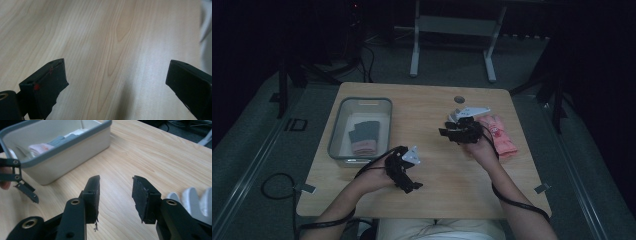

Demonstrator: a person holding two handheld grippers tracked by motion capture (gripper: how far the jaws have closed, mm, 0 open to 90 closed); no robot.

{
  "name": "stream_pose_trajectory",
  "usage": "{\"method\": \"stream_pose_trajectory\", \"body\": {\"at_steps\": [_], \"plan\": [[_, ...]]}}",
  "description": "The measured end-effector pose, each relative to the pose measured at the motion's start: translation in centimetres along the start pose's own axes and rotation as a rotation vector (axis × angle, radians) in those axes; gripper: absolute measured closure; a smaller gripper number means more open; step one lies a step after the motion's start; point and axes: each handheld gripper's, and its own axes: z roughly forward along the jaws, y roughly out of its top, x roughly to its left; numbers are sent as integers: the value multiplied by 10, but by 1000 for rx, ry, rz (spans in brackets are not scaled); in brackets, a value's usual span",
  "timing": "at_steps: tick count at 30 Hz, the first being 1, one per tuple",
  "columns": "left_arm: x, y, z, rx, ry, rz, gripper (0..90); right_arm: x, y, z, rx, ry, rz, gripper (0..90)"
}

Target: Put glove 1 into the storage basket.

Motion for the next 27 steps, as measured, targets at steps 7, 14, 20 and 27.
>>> {"method": "stream_pose_trajectory", "body": {"at_steps": [7,14,20,27], "plan": [[-11,-8,11,-18,13,0,25,-19,-15,-5,11,-63,4,588],[-23,-18,20,-50,33,-18,25,-51,-32,-1,61,-148,41,632],[-29,-26,20,-125,83,-38,26,-72,-35,12,121,-212,18,656],[-31,-36,17,-169,105,-87,26,-89,-45,34,263,-238,-33,641]]}}
